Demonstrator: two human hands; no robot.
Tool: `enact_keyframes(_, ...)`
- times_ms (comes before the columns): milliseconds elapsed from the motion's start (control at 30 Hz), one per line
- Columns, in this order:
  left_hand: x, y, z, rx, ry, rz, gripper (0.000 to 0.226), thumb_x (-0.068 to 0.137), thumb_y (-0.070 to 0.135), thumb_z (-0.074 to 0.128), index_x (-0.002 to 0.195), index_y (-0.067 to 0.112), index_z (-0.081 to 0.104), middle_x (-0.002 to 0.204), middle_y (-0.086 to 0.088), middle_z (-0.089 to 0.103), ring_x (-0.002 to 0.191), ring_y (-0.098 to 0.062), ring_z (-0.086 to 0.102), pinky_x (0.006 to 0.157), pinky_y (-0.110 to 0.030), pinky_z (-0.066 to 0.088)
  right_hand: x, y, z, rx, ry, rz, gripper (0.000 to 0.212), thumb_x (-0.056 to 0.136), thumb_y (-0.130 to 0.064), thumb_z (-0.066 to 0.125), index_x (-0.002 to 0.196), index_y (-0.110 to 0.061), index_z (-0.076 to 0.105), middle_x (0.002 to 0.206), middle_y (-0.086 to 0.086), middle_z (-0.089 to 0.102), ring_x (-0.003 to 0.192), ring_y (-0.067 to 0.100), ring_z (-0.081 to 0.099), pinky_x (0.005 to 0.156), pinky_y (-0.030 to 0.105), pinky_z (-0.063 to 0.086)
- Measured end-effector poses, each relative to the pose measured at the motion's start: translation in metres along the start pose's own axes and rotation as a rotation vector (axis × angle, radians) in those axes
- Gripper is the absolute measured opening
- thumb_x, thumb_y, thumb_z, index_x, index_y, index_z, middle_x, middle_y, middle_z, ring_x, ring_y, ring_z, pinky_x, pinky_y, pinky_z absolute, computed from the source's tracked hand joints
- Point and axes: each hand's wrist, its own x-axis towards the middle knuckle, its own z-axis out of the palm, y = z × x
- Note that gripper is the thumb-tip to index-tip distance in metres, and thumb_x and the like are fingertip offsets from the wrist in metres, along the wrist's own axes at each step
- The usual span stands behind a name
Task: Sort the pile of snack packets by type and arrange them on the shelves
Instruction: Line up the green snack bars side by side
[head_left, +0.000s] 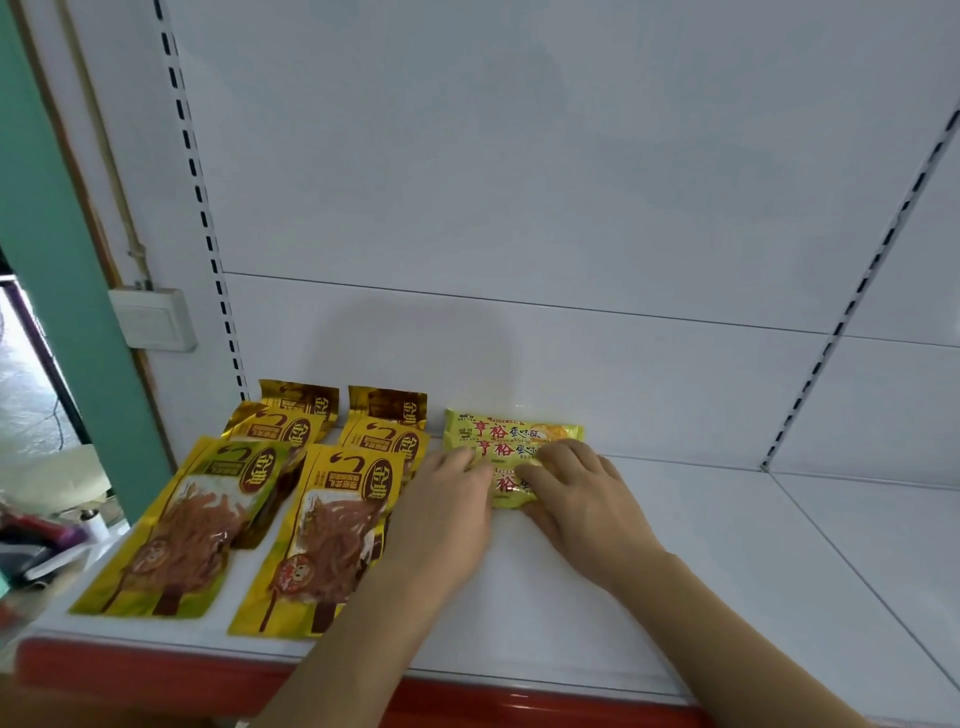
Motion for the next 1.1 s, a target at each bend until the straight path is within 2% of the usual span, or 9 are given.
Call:
enact_keyframes(100,0.001,-0.002,0.006,0.041,-0.003,-0.018,0.039,0.106,0.021,0.047,0.144,0.023,0.054,0.141,0.004,0.054,0.131,-0.023,0.045,0.104,-0.034,0.040,0.005,0.000,0.004,-0.001,-0.044,0.036,0.032,0.083,-0.038,0.072,0.109,-0.023,0.064,0.128,0.008,0.062,0.127,0.035,0.054,0.098,0.046,0.050)
enact_keyframes(233,0.002,-0.002,0.006,0.069,-0.007,-0.041,0.039,0.106,0.022,0.047,0.145,0.024,0.052,0.139,0.003,0.055,0.131,-0.024,0.044,0.104,-0.033,0.041,0.006,-0.003,0.004,-0.007,-0.083,0.046,0.033,0.082,-0.035,0.075,0.110,-0.020,0.064,0.127,0.007,0.063,0.128,0.035,0.054,0.100,0.046,0.050)
enact_keyframes(333,0.000,-0.004,0.007,0.050,-0.001,-0.041,0.038,0.104,0.024,0.052,0.142,0.020,0.056,0.135,-0.001,0.058,0.128,-0.026,0.048,0.103,-0.036,0.044,0.001,-0.003,-0.001,-0.002,-0.100,0.074,0.040,0.087,-0.037,0.067,0.123,-0.021,0.062,0.134,0.009,0.060,0.132,0.035,0.051,0.103,0.047,0.048)
enact_keyframes(467,0.001,-0.004,0.005,0.052,0.097,-0.025,0.038,0.092,0.028,0.073,0.125,0.010,0.070,0.121,-0.012,0.068,0.115,-0.034,0.061,0.094,-0.045,0.054,-0.008,-0.005,-0.022,-0.001,-0.052,0.194,0.049,0.096,-0.046,0.043,0.135,-0.019,0.057,0.139,0.010,0.057,0.137,0.034,0.047,0.106,0.049,0.046)
enact_keyframes(567,0.002,0.012,0.000,0.012,0.118,-0.022,0.048,0.097,0.036,0.063,0.138,0.010,0.061,0.137,-0.013,0.062,0.132,-0.035,0.052,0.108,-0.051,0.047,-0.021,-0.004,-0.044,-0.047,-0.039,0.294,0.061,0.100,-0.053,0.030,0.139,-0.013,0.055,0.145,0.014,0.053,0.141,0.035,0.043,0.110,0.051,0.042)
enact_keyframes(733,0.001,0.067,0.002,-0.046,0.144,0.101,0.054,0.100,0.040,0.055,0.145,0.009,0.053,0.147,-0.015,0.055,0.142,-0.039,0.044,0.117,-0.055,0.037,-0.069,0.005,-0.079,-0.181,-0.142,0.466,0.072,0.100,-0.062,0.021,0.152,-0.015,0.039,0.159,0.015,0.034,0.151,0.034,0.024,0.118,0.054,0.030)
enact_keyframes(867,-0.007,0.130,0.008,-0.031,0.040,0.167,0.064,0.106,0.050,0.033,0.161,0.017,0.027,0.168,-0.009,0.027,0.157,-0.032,0.015,0.127,-0.049,0.014,-0.120,0.027,-0.113,-0.202,-0.243,0.578,0.080,0.097,-0.069,0.009,0.159,-0.021,0.017,0.168,0.010,0.008,0.155,0.029,-0.001,0.125,0.049,0.009)
enact_keyframes(967,-0.015,0.189,0.012,-0.044,0.005,0.234,0.066,0.107,0.052,0.025,0.164,0.020,0.015,0.172,-0.006,0.014,0.159,-0.029,0.003,0.128,-0.044,0.005,-0.168,0.053,-0.143,-0.185,-0.221,0.666,0.080,0.096,-0.069,0.010,0.158,-0.022,0.023,0.167,0.009,0.015,0.155,0.028,0.003,0.125,0.047,0.011)
enact_keyframes(1100,-0.020,0.280,0.028,-0.096,-0.019,0.306,0.067,0.106,0.054,0.027,0.163,0.019,0.019,0.171,-0.006,0.018,0.159,-0.027,0.008,0.129,-0.042,0.009,-0.241,0.101,-0.185,-0.179,-0.260,0.759,0.074,0.098,-0.068,0.010,0.158,-0.025,0.019,0.168,0.005,0.009,0.155,0.025,-0.004,0.125,0.044,0.004)
